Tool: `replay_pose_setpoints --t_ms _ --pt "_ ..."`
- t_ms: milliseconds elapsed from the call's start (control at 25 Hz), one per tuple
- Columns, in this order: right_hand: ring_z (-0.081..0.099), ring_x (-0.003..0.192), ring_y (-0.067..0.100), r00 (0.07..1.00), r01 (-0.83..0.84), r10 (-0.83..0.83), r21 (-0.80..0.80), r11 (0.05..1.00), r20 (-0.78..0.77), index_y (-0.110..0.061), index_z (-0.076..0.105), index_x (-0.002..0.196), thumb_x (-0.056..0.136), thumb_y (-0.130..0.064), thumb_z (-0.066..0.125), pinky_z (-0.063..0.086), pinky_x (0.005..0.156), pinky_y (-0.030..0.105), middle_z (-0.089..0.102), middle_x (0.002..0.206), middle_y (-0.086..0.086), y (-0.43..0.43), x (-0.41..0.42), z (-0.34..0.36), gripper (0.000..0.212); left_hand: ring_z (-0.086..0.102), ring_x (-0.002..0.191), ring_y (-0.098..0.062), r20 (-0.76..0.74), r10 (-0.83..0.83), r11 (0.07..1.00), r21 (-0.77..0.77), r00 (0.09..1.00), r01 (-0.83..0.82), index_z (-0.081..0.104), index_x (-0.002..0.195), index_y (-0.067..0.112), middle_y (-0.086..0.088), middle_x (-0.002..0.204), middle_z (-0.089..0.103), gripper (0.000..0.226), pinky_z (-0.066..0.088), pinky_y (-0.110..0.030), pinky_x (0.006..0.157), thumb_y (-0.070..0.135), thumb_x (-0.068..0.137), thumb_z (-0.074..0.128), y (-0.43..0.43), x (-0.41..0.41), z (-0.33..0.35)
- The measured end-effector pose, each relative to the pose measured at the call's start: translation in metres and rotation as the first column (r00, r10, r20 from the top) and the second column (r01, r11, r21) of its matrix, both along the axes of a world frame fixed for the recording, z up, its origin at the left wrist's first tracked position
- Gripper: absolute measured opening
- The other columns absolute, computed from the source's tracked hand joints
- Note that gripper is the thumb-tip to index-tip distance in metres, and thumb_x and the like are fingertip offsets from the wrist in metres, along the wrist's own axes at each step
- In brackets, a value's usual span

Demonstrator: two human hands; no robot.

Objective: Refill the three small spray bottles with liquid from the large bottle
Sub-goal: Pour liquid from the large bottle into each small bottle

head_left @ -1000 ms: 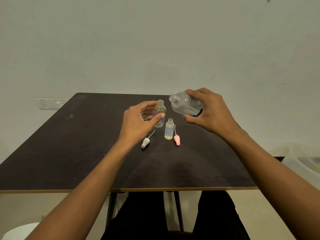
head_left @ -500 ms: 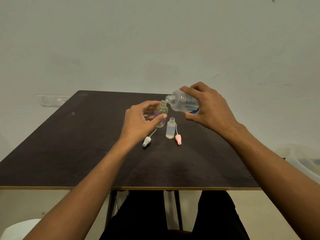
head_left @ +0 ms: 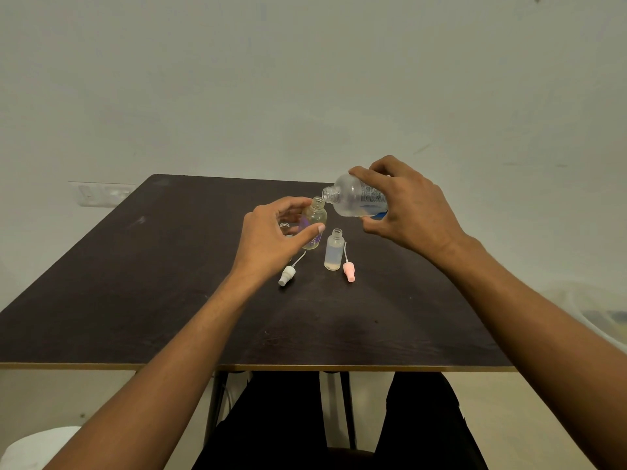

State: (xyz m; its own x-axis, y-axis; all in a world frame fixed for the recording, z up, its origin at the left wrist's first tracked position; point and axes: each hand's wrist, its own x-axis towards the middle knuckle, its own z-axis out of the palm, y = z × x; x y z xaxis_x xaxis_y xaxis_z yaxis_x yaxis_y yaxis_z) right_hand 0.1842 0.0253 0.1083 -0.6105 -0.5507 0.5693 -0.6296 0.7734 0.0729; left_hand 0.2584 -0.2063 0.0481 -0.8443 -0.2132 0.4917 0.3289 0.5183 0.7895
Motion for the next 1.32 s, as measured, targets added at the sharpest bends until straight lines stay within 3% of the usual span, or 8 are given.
replay_pose_setpoints --t_ms 160,360,600,880,1320 --pt "0.059 0.111 0.022 1.0 0.007 -0.007 0.021 1.0 -0.02 -0.033 0.052 0.147 0.077 -0.032 0.084 0.05 0.071 0.03 0.056 0.13 0.0 0.0 0.0 0.001 0.077 0.071 0.1 0.006 0.004 0.002 1.0 0.006 1.0 -0.002 0.075 0.124 0.026 0.015 0.107 0.077 0.047 0.059 -0.017 0.087 0.034 0.08 0.089 -0.001 0.0 -0.002" --pt "0.059 0.11 0.021 0.999 0.004 -0.003 0.033 0.999 -0.033 -0.034 0.053 0.145 0.078 -0.03 0.081 0.057 0.069 0.035 0.056 0.129 0.0 -0.001 0.002 0.003 0.073 0.071 0.1 0.004 0.003 -0.001 1.0 0.018 1.0 0.001 0.075 0.123 0.026 0.014 0.106 0.077 0.046 0.06 -0.019 0.087 0.034 0.079 0.09 -0.001 -0.001 -0.004" --pt "0.059 0.112 0.021 0.998 0.015 -0.011 0.055 0.998 -0.067 -0.035 0.053 0.145 0.079 -0.031 0.079 0.047 0.066 0.029 0.055 0.129 -0.001 -0.001 0.002 0.006 0.071 0.071 0.099 0.004 -0.001 -0.008 1.0 0.019 1.0 0.009 0.076 0.122 0.026 0.014 0.106 0.077 0.046 0.061 -0.021 0.087 0.034 0.079 0.09 0.0 -0.001 -0.004" --pt "0.058 0.115 0.022 0.998 0.021 -0.015 0.09 0.996 -0.068 -0.035 0.053 0.145 0.078 -0.03 0.082 0.058 0.07 0.037 0.055 0.131 0.0 -0.001 0.003 0.011 0.073 0.071 0.101 0.003 0.008 -0.011 1.0 0.024 1.0 0.011 0.075 0.124 0.024 0.012 0.108 0.077 0.049 0.062 -0.024 0.088 0.035 0.079 0.09 0.0 -0.002 -0.004" --pt "0.059 0.114 0.026 0.997 0.022 -0.012 0.12 0.993 -0.079 -0.033 0.054 0.146 0.076 -0.028 0.084 0.06 0.074 0.042 0.054 0.132 0.003 -0.003 0.004 0.015 0.076 0.072 0.101 0.001 0.013 -0.006 1.0 0.014 1.0 0.006 0.075 0.124 0.024 0.011 0.11 0.077 0.05 0.063 -0.027 0.089 0.035 0.078 0.091 0.001 -0.002 -0.005"
